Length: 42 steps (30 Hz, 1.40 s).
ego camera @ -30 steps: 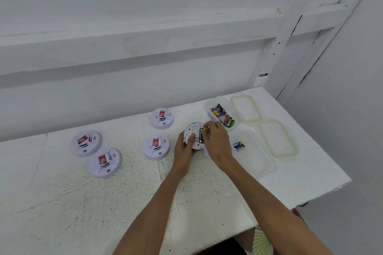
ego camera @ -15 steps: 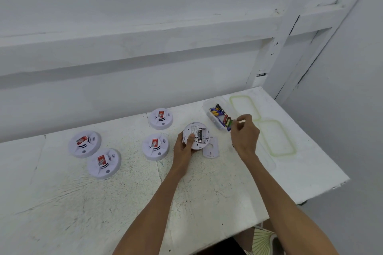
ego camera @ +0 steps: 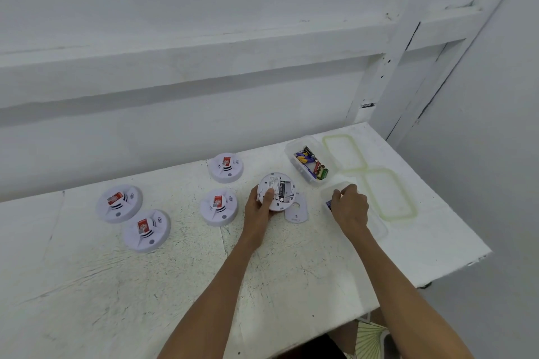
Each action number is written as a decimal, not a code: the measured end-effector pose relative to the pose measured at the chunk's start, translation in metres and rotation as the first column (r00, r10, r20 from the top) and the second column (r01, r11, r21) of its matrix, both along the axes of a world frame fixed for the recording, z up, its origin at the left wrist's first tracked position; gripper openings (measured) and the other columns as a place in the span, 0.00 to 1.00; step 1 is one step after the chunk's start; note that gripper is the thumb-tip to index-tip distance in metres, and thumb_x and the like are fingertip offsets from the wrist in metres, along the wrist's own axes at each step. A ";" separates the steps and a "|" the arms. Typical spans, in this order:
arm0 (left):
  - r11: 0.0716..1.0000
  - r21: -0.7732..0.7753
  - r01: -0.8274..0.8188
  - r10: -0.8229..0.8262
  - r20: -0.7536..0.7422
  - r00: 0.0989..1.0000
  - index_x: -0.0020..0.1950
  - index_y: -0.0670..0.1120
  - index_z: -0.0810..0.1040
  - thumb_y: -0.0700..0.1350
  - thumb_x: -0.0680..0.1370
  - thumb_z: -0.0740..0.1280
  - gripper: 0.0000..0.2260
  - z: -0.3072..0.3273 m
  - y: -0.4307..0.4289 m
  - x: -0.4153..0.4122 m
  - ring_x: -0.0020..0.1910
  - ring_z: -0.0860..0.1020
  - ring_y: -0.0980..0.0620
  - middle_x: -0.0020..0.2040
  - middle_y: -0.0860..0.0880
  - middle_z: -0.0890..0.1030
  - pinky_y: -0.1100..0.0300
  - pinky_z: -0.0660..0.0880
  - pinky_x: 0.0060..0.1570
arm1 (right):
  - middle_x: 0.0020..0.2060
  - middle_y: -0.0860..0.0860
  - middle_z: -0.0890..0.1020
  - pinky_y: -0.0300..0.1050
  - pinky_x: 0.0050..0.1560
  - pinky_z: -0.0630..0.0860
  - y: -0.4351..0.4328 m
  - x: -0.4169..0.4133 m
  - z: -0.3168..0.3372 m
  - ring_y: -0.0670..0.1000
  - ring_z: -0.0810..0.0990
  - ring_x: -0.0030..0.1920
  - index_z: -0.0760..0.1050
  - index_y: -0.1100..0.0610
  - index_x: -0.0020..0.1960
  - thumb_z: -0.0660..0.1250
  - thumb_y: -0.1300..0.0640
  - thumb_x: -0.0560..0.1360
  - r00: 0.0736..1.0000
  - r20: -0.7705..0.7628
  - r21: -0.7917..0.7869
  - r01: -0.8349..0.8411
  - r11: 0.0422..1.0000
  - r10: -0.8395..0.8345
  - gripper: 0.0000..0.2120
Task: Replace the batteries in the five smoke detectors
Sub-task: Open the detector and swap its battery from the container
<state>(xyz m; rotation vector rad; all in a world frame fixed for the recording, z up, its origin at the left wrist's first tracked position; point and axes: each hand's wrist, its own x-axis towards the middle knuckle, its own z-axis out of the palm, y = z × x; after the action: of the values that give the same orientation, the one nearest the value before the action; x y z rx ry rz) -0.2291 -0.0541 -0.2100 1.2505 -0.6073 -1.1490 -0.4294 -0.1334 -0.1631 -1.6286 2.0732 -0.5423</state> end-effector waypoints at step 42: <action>0.999 -0.019 0.035 -0.034 0.043 0.998 0.76 0.48 0.73 0.52 0.84 0.66 0.20 0.002 -0.002 0.004 0.62 0.83 0.47 0.67 0.48 0.82 0.44 0.83 0.58 | 0.68 0.74 0.68 0.56 0.40 0.80 -0.003 0.071 0.021 0.67 0.79 0.58 0.69 0.62 0.63 0.58 0.48 0.81 0.232 -0.607 0.067 -0.938 0.339 0.760 0.19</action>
<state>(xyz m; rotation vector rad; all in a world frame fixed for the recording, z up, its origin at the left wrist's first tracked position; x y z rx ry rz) -0.2250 -0.0565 -0.2077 1.2542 -0.6731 -1.1443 -0.3586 -0.1363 -0.1425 -3.0596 0.9025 0.0607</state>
